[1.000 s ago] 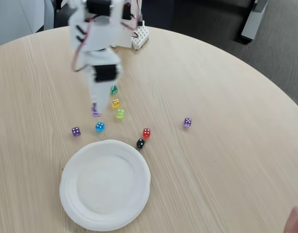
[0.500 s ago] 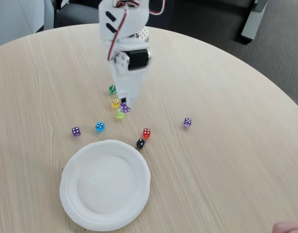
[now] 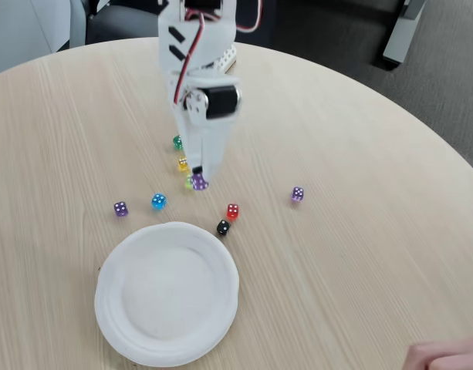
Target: Pick a purple dice and put it in the plate.
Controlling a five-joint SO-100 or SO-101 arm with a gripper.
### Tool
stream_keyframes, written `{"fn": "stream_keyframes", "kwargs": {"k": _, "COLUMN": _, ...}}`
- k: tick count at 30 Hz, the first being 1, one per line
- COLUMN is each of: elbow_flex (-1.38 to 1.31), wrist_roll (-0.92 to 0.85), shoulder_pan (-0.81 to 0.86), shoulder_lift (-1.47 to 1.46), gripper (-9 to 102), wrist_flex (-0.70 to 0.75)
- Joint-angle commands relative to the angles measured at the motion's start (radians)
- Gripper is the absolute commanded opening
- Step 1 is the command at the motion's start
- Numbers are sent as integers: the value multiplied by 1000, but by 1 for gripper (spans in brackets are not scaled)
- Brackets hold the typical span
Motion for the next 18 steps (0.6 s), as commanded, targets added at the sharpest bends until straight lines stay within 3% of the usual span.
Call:
{"fn": "stream_keyframes", "kwargs": {"k": 1, "elbow_flex": 66, "wrist_roll": -54, "shoulder_pan": 9, "shoulder_lift": 17, "gripper": 0, "wrist_flex": -97}}
{"fn": "stream_keyframes", "kwargs": {"k": 9, "elbow_flex": 275, "wrist_roll": -261, "shoulder_pan": 9, "shoulder_lift": 32, "gripper": 0, "wrist_flex": -336}}
{"fn": "stream_keyframes", "kwargs": {"k": 18, "elbow_flex": 305, "wrist_roll": -518, "shoulder_pan": 12, "shoulder_lift": 17, "gripper": 0, "wrist_flex": -522}}
